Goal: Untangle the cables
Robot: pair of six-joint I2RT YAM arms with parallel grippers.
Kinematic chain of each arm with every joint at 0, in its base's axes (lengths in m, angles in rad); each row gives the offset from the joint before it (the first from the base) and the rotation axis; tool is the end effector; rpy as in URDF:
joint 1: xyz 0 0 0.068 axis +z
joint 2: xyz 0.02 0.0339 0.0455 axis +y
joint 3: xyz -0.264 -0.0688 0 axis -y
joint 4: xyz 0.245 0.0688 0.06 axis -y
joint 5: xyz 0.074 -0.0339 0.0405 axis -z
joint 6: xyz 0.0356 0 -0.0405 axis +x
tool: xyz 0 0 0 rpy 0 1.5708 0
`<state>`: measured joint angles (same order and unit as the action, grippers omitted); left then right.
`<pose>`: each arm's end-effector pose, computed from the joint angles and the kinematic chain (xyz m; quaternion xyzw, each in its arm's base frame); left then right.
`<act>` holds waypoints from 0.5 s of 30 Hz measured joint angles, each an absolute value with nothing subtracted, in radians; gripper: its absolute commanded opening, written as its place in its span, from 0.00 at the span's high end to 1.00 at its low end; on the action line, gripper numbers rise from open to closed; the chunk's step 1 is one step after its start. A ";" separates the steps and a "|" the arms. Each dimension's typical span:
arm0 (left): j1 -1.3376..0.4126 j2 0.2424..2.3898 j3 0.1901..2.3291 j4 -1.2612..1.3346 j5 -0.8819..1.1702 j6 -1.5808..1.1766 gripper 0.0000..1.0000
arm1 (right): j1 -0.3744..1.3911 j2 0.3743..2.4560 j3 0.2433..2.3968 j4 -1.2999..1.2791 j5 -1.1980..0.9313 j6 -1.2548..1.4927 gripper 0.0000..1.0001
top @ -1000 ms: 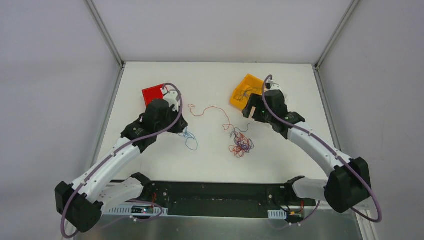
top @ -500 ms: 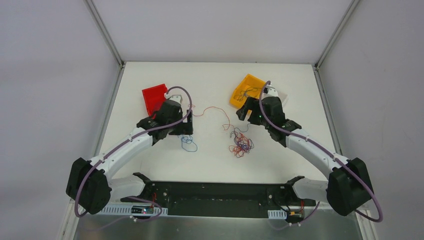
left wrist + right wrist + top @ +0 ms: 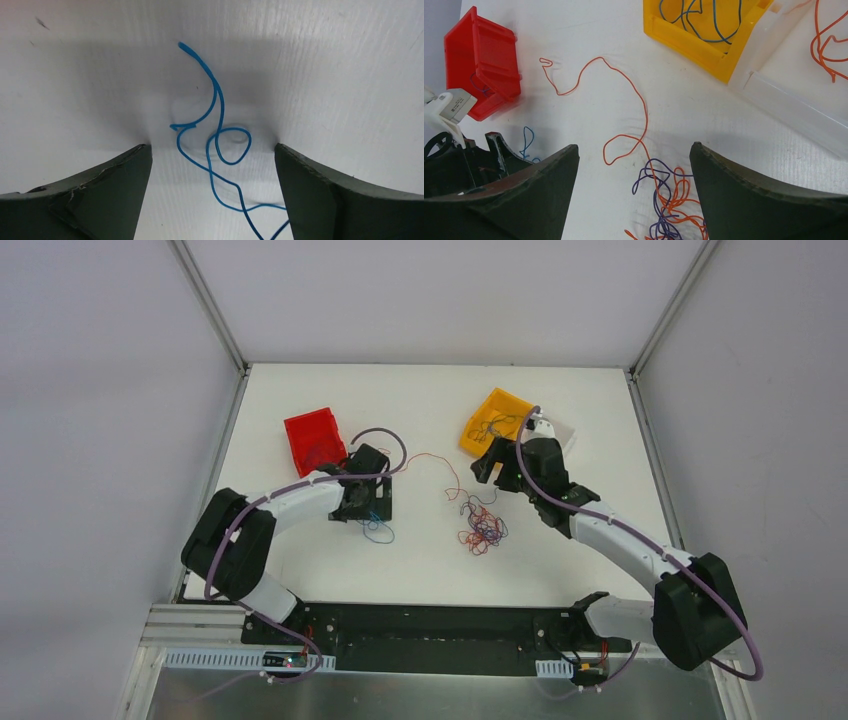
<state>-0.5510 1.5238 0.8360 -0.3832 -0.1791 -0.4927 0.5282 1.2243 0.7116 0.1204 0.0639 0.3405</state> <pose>0.2480 -0.1450 0.1723 0.0060 0.9653 -0.0477 0.2567 0.2382 0.1364 0.2520 -0.0602 0.8289 0.2097 0.5150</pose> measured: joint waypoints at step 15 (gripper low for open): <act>-0.551 1.556 0.864 -0.381 -0.189 -0.532 1.00 | 0.528 1.201 0.706 0.127 0.071 0.340 0.15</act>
